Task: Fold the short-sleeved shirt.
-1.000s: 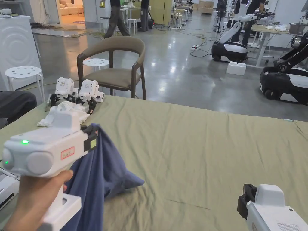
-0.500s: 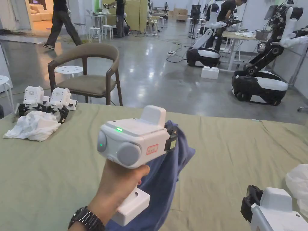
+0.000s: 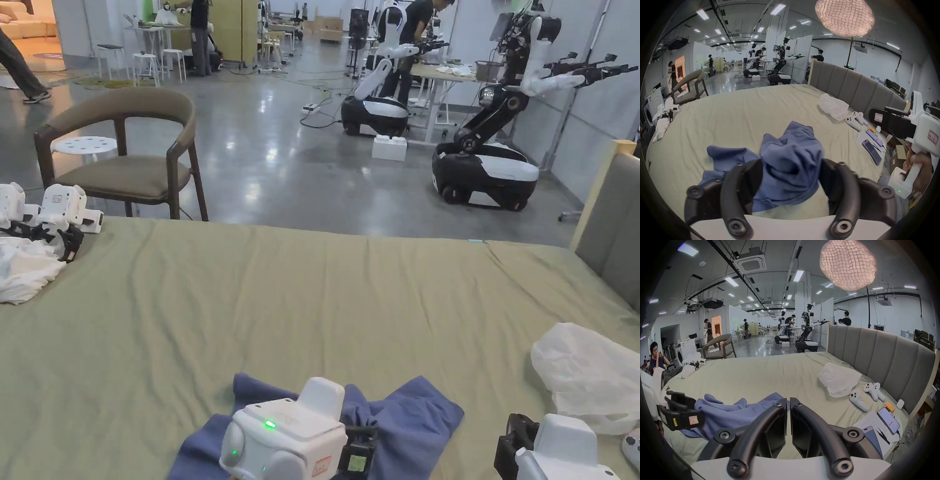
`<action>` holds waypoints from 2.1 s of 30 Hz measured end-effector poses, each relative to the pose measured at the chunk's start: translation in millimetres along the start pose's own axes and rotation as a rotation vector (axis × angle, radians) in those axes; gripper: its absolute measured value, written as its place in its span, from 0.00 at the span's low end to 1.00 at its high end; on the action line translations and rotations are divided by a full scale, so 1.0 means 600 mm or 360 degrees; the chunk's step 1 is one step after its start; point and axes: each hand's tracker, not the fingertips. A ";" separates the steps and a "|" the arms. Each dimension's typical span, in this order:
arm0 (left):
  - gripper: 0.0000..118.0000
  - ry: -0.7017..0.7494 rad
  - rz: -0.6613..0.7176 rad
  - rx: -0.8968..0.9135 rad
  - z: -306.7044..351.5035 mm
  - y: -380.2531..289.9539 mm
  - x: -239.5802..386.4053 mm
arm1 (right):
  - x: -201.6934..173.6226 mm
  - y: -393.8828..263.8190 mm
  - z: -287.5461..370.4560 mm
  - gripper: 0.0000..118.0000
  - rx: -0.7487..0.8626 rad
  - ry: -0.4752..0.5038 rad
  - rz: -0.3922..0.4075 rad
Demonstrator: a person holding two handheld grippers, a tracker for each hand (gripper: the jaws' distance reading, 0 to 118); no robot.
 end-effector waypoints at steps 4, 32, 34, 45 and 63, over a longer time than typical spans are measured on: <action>0.64 0.0094 0.0039 0.0163 0.054 -0.012 -0.029 | -0.021 0.004 -0.001 0.02 0.0022 0.0047 0.0005; 0.28 0.0607 0.0711 -0.0238 0.123 -0.150 -0.288 | -0.151 0.044 -0.020 0.02 0.0186 0.0240 0.0094; 0.40 0.0560 0.0787 -0.0366 0.091 -0.167 -0.303 | -0.143 0.037 -0.025 0.02 0.0165 0.0224 0.0098; 0.31 0.0701 0.0515 -0.0575 -0.013 -0.192 -0.264 | -0.066 0.000 -0.101 0.03 -0.0074 0.0081 0.0060; 0.01 0.0558 0.0516 -0.0344 0.082 -0.175 -0.205 | 0.003 -0.067 -0.477 0.66 -0.1057 0.0064 -0.0265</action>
